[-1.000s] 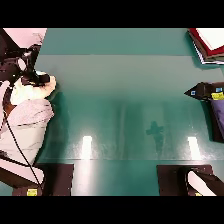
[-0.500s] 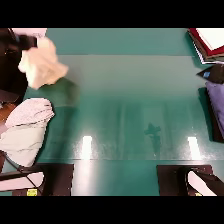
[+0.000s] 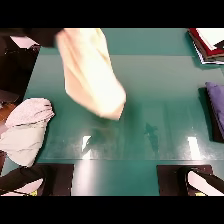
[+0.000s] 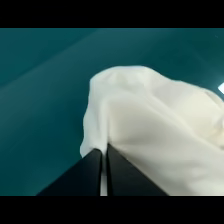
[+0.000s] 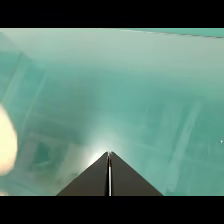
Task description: Fold the shirts.
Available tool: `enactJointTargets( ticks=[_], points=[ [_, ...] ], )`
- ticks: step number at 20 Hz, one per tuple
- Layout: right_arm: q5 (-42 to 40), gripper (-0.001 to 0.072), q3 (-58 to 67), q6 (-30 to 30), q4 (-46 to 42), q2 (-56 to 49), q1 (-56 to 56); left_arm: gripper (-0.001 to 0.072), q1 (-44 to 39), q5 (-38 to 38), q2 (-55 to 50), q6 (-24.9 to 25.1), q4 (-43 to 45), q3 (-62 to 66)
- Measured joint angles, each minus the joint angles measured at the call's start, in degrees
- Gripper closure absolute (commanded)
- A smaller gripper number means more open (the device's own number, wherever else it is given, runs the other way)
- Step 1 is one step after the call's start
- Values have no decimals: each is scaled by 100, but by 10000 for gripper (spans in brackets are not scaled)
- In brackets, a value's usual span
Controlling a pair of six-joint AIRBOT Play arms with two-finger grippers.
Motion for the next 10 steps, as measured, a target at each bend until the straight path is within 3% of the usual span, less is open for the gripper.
enactJointTargets(
  ticks=[1,2,3,4,5,10],
  points=[
    [136,697,122,4,0,-66,2,681,-131,4,-164,61,-57,-116],
    [247,697,205,7,0,-105,4,517,-229,35,-367,109,-111,-243],
    [350,697,269,7,0,-129,7,139,-302,133,-597,146,-164,-356],
    [428,697,313,7,-2,-138,7,29,-343,184,-822,168,-199,-448],
    [503,697,348,7,-2,-138,7,64,-363,190,-1056,166,-219,-518],
    [647,697,413,7,-24,-109,9,65,120,-74,-1469,17,-223,-695]
  ],
)
